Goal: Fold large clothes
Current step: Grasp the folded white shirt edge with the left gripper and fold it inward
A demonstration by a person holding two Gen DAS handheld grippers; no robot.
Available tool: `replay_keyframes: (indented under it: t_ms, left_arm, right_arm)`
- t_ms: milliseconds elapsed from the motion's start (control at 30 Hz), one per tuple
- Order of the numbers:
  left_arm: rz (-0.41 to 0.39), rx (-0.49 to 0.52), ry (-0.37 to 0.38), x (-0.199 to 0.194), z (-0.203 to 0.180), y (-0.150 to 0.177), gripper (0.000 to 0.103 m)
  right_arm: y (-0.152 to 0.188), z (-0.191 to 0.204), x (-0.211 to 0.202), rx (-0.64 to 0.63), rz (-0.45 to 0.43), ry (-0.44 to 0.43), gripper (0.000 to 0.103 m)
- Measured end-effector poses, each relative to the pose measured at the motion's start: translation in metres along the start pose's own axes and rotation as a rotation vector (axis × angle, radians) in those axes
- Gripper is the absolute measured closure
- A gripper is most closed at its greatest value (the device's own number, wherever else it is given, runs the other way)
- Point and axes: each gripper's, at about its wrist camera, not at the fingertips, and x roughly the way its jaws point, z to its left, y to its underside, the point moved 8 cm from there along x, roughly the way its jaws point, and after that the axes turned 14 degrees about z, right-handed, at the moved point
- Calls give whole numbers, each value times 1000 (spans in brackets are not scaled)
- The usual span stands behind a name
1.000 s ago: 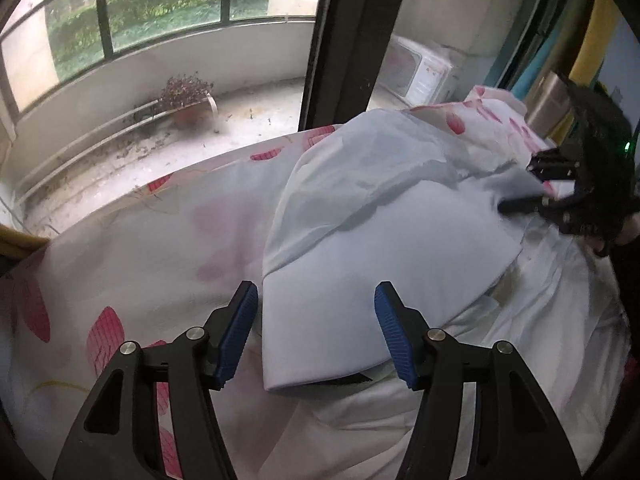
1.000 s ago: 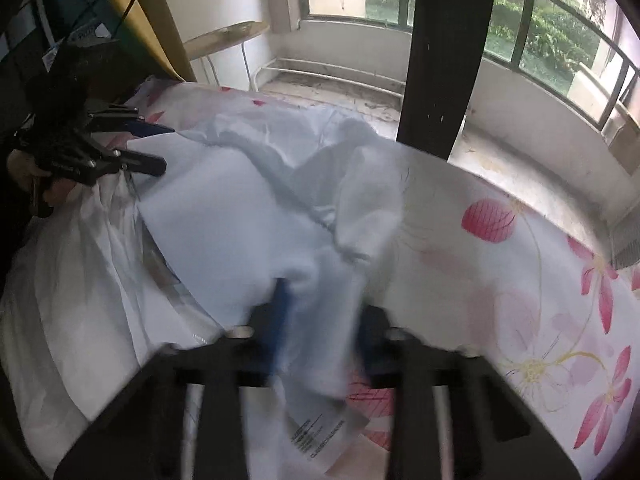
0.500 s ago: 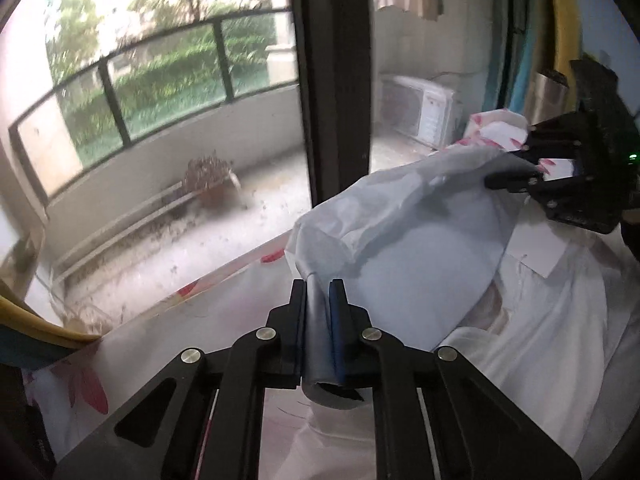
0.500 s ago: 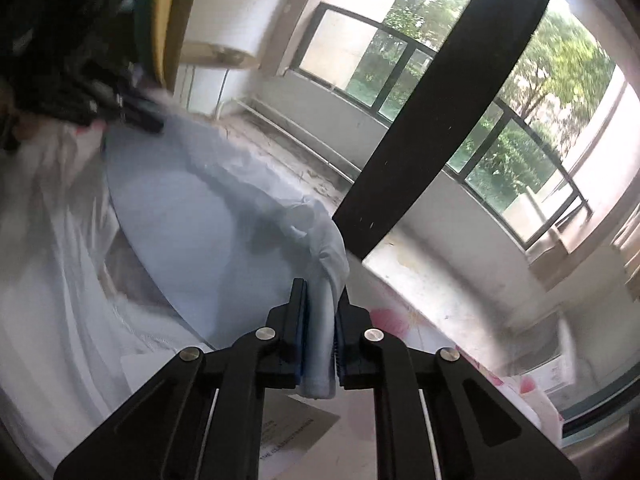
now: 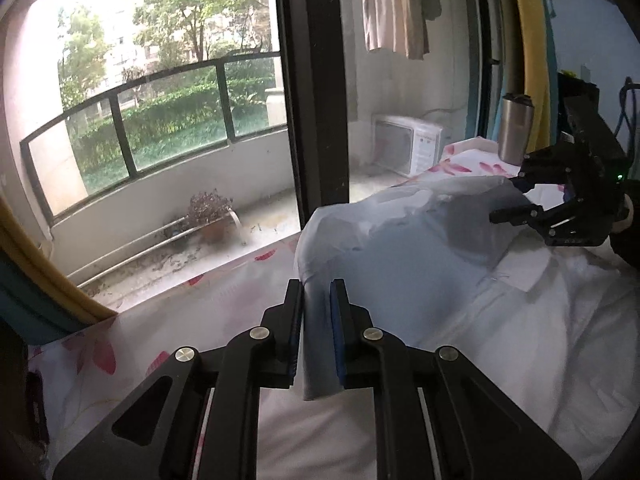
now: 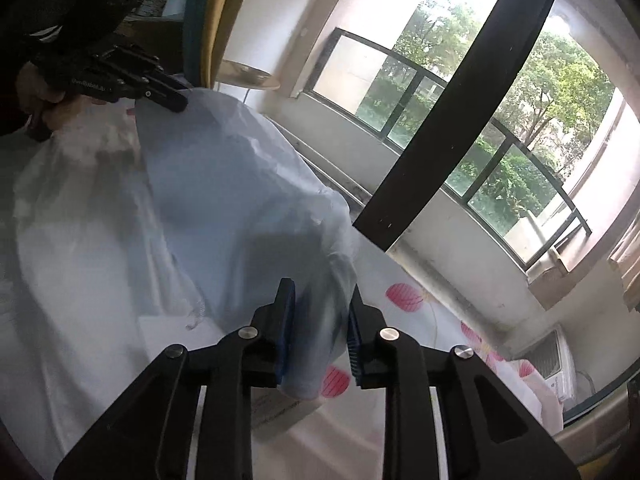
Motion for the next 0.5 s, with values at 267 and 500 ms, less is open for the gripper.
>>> replay_keyframes:
  t_ms: [267, 500]
  left_arm:
    - [3, 37, 28, -26, -23, 20, 90]
    - [31, 37, 53, -46, -42, 52, 89]
  right_arm:
    - [19, 16, -12, 15, 14, -32, 79]
    - [35, 37, -26, -2, 43, -74, 79]
